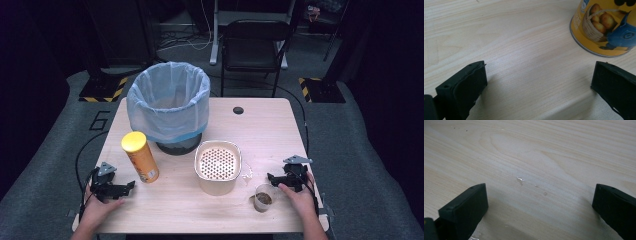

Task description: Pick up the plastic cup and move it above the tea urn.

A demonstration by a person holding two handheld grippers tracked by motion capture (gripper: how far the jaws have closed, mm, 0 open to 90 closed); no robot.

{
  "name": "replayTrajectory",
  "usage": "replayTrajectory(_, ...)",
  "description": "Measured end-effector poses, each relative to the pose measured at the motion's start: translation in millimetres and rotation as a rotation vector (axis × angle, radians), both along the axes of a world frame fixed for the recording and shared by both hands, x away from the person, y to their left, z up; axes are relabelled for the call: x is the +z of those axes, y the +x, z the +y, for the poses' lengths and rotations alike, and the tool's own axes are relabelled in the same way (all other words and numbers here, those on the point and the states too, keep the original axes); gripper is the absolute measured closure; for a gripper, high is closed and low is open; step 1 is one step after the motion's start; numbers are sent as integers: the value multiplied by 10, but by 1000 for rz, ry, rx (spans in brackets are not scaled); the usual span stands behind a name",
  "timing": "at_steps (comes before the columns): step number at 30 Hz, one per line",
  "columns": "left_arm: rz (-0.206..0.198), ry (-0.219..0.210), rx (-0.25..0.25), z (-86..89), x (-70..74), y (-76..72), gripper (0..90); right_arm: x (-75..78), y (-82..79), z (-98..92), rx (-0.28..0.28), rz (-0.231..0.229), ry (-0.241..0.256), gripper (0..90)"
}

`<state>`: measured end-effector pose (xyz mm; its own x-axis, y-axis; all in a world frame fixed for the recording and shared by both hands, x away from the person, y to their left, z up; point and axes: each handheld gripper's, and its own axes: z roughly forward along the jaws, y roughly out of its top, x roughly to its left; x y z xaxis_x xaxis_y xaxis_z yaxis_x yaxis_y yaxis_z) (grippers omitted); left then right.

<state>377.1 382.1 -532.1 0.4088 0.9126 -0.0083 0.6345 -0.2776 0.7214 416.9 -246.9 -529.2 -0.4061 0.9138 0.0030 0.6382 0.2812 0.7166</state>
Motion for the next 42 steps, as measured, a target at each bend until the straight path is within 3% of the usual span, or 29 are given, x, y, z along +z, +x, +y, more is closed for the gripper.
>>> replayTrajectory(22, 3, 3, 36, -16, 6, 2, 9, 0, -7, -2, 2, 1, 3, 4)
replayTrajectory(25, -12, -2, 45, -25, -6, 1, 10, 5, -25, 0, 6, -5, 13, 48)
replayTrajectory(26, -14, -1, 45, -24, -7, 2, 10, 16, -41, -9, 23, -20, 12, 129)
replayTrajectory(28, -12, -2, 46, -26, -7, 1, 10, 27, -53, -12, 29, -29, 14, 171)
replayTrajectory(32, -12, -1, 49, -28, -6, 0, 10, 64, -79, -20, 32, -14, 11, 278)
replayTrajectory(39, -12, 0, 49, -28, -6, 0, 10, 148, -125, -50, 31, -15, 42, 322)
replayTrajectory(42, -14, 0, 53, -32, -7, -2, 9, 313, -163, -36, 45, -43, 56, 352)
